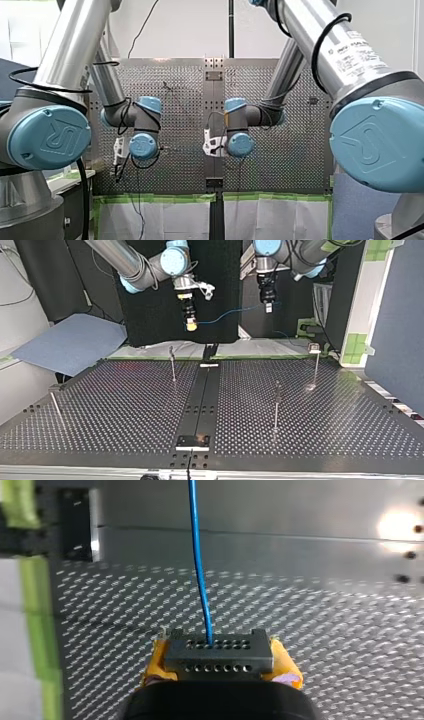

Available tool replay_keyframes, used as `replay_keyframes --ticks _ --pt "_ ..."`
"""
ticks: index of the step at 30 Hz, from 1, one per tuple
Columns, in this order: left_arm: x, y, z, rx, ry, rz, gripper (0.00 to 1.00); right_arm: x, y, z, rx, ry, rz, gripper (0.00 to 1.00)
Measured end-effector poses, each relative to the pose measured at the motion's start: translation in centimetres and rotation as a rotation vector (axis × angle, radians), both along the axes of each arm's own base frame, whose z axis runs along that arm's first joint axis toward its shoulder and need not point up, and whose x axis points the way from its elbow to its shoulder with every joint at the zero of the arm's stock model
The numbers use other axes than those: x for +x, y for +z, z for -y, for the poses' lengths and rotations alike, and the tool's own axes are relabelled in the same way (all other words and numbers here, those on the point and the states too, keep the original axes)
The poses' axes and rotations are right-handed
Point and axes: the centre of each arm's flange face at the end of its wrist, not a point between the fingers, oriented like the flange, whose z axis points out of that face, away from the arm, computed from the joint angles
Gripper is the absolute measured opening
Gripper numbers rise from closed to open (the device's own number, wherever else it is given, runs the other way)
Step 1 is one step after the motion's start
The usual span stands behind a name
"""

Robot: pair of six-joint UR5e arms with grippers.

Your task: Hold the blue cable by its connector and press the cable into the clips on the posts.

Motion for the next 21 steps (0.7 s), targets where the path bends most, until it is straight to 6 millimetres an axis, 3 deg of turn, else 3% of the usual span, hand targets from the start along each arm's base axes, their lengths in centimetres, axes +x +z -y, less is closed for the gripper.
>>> replay_keyframes --ticks 9,21 --pt "0.6 2.9 -0.6 -0.047 0.041 0.024 0.0 1.9 6.2 1.1 -0.057 0.039 0.058 0.0" --pt "4.0 9.4 0.1 -0.117 0.063 0.121 0.0 4.0 9.8 1.9 -0.084 0.08 0.074 0.0"
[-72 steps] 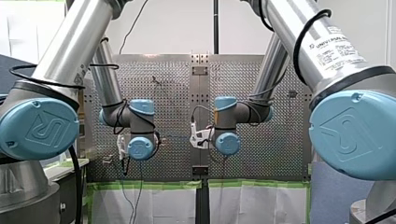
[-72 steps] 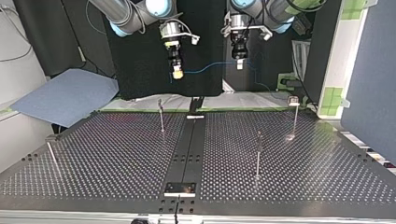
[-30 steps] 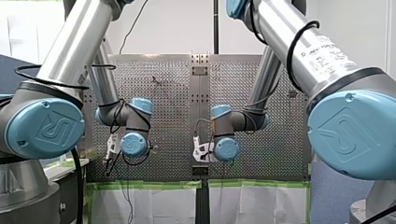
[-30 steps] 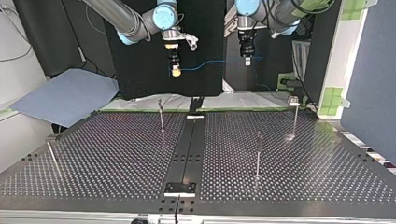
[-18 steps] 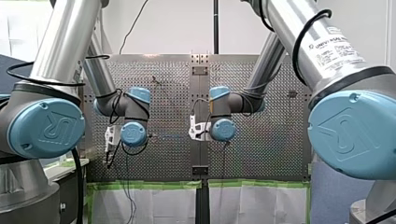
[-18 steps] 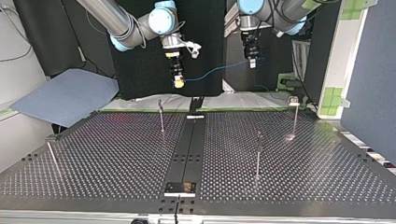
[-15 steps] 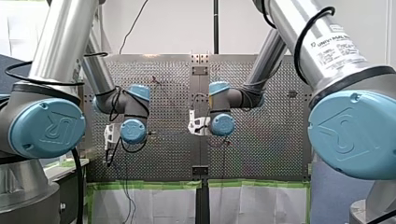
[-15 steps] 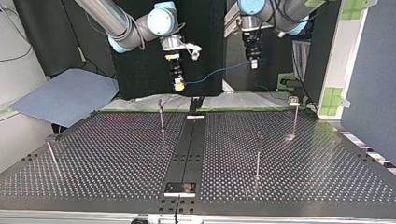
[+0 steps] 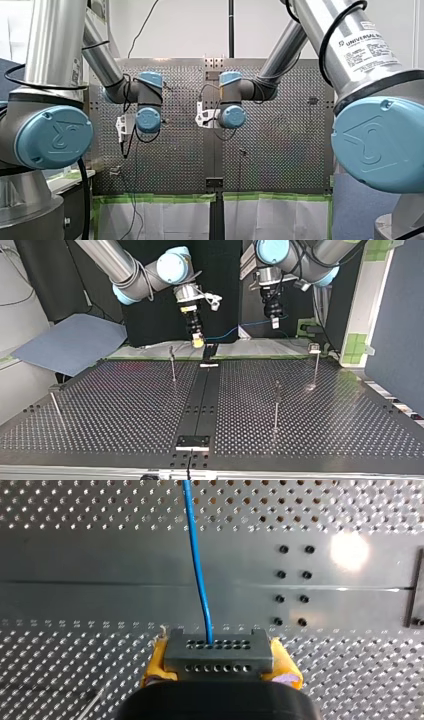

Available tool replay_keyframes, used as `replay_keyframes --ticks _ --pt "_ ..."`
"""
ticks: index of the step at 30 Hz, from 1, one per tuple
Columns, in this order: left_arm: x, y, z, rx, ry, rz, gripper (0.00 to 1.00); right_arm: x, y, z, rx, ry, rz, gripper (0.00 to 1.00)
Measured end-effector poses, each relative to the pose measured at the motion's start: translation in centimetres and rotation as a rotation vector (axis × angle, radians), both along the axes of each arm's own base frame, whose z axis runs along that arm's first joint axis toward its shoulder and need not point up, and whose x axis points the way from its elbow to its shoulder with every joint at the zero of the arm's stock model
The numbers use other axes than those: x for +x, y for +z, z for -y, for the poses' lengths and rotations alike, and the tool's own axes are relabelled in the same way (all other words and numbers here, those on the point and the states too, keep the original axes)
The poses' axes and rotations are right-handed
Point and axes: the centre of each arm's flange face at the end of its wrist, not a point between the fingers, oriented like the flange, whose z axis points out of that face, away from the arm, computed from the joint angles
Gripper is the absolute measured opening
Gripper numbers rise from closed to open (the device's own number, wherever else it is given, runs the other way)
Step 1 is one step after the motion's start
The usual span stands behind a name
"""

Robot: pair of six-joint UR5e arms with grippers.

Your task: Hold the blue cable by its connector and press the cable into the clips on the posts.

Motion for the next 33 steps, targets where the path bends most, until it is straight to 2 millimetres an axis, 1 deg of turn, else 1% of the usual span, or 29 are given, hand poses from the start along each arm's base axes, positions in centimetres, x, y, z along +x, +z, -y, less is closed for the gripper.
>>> replay_keyframes --ticks 8,13,20,22,27,31,33 --pt "1.7 5.0 0.2 -0.036 0.013 0.068 0.0 1.4 2.0 0.5 -0.011 0.027 0.004 0.0" --pt "2.6 8.0 0.0 -0.054 0.017 0.103 0.0 2.4 3.7 1.0 -0.023 0.034 -0.01 0.0" --pt "2.5 11.2 -0.8 -0.063 0.029 0.124 0.0 3.6 6.3 1.7 -0.038 0.036 -0.005 0.0" --pt "2.6 11.6 -0.9 -0.061 0.026 0.122 0.0 4.0 7.0 1.8 -0.045 0.038 -0.001 0.0" --pt "3.2 11.3 -0.8 -0.035 0.005 0.09 0.0 4.9 8.8 2.0 -0.061 0.044 0.02 0.0" --pt "3.4 12.4 -1.2 -0.047 0.021 0.12 0.0 5.5 9.9 2.2 -0.071 0.048 0.034 0.0" --pt "3.9 12.9 -1.3 -0.043 0.026 0.124 0.0 5.8 10.6 2.3 -0.077 0.05 0.043 0.0"
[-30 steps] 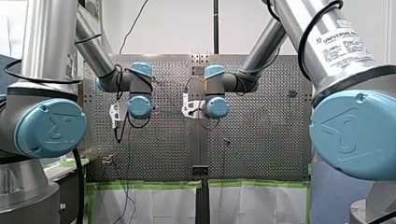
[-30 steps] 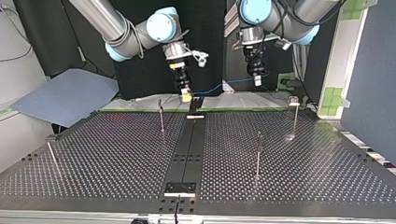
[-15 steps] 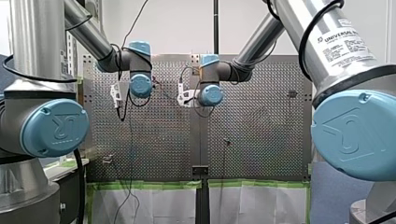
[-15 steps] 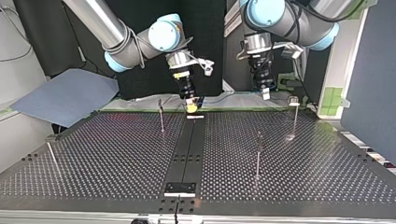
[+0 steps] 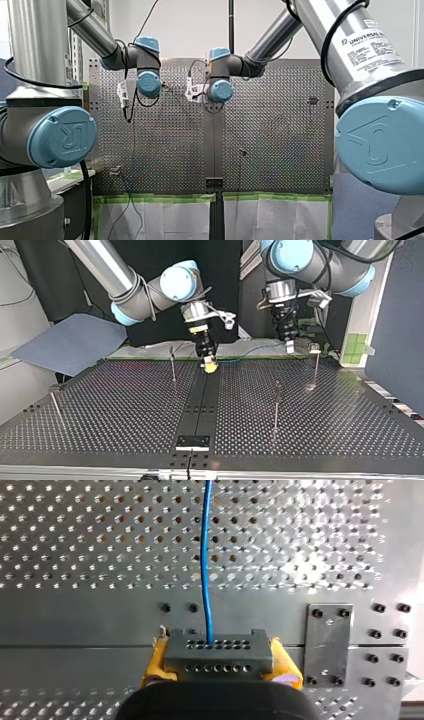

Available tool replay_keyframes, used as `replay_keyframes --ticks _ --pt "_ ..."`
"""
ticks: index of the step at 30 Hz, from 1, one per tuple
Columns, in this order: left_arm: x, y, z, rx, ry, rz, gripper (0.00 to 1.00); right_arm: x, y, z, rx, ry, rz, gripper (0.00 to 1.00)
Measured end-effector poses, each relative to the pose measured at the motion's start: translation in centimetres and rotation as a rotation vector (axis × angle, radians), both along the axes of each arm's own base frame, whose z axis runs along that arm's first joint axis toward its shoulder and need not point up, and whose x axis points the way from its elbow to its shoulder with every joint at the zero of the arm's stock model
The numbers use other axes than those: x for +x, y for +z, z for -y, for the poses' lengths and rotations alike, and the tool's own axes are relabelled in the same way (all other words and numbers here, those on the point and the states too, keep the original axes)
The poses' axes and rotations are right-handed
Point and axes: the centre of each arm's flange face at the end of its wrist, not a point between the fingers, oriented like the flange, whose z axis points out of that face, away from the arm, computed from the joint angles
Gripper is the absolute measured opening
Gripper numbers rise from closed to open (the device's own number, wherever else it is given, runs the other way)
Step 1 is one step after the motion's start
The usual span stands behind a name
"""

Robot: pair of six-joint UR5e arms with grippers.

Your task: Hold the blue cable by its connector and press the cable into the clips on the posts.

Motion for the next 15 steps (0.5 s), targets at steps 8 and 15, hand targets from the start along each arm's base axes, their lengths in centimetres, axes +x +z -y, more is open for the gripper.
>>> replay_keyframes --ticks 8,15 --pt "1.2 2.0 -0.2 0.008 0.002 0.019 0.0 0.8 2.0 0.4 -0.011 0.004 0.019 0.0" --pt "1.7 5.1 -0.5 -0.006 -0.004 0.058 0.0 1.5 3.7 0.5 -0.02 0.011 0.049 0.0"
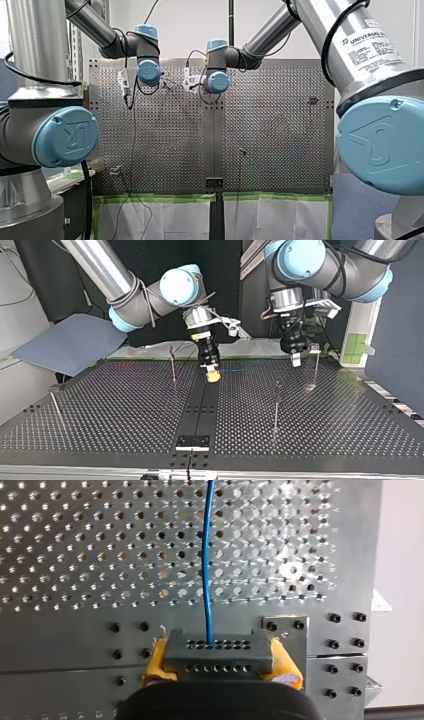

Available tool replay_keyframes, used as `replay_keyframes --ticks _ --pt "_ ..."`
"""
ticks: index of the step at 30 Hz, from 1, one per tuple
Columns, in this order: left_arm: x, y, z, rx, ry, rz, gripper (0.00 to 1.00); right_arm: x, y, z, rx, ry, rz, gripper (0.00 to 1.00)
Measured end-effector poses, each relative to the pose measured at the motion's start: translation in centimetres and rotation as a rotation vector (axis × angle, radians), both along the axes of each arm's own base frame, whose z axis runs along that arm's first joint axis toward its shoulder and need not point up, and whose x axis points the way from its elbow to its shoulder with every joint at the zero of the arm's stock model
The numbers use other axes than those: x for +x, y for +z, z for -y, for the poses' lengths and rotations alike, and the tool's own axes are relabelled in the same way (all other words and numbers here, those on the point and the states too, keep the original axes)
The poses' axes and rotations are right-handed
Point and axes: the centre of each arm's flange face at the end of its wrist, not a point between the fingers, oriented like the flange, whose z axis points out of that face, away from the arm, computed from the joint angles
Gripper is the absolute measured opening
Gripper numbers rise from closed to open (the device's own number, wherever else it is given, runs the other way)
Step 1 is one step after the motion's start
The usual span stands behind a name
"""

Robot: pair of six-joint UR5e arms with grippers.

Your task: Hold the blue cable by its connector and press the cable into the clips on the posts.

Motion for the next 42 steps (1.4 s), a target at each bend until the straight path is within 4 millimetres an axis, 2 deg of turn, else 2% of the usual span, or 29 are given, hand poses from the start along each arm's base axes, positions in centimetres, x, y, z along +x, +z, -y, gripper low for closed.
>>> replay_keyframes --ticks 5,10,15,24,34,42 --pt "0.5 0.3 -0.2 -0.001 0.0 -0.004 0.0 0.4 0.8 0.0 0.002 0.007 0.026 0.0" --pt "1.3 -1.2 0.0 0.013 -0.013 -0.038 0.0 0.8 1.3 0.3 0.012 0.016 0.057 0.0" --pt "2.4 -2.3 0.0 0.021 -0.018 -0.056 0.0 1.4 0.5 0.8 0.03 0.022 0.069 0.0" --pt "4.1 -1.0 -0.4 0.015 -0.005 -0.038 0.0 1.5 0.3 1.8 0.044 0.023 0.089 0.0" --pt "5.1 -1.7 -0.5 0.019 -0.033 -0.047 0.0 1.2 0.6 3.3 0.057 0.012 0.107 0.0" --pt "6.0 -1.2 -1.0 -0.004 -0.049 -0.035 0.0 1.8 0.6 3.6 0.057 0.029 0.105 0.0"
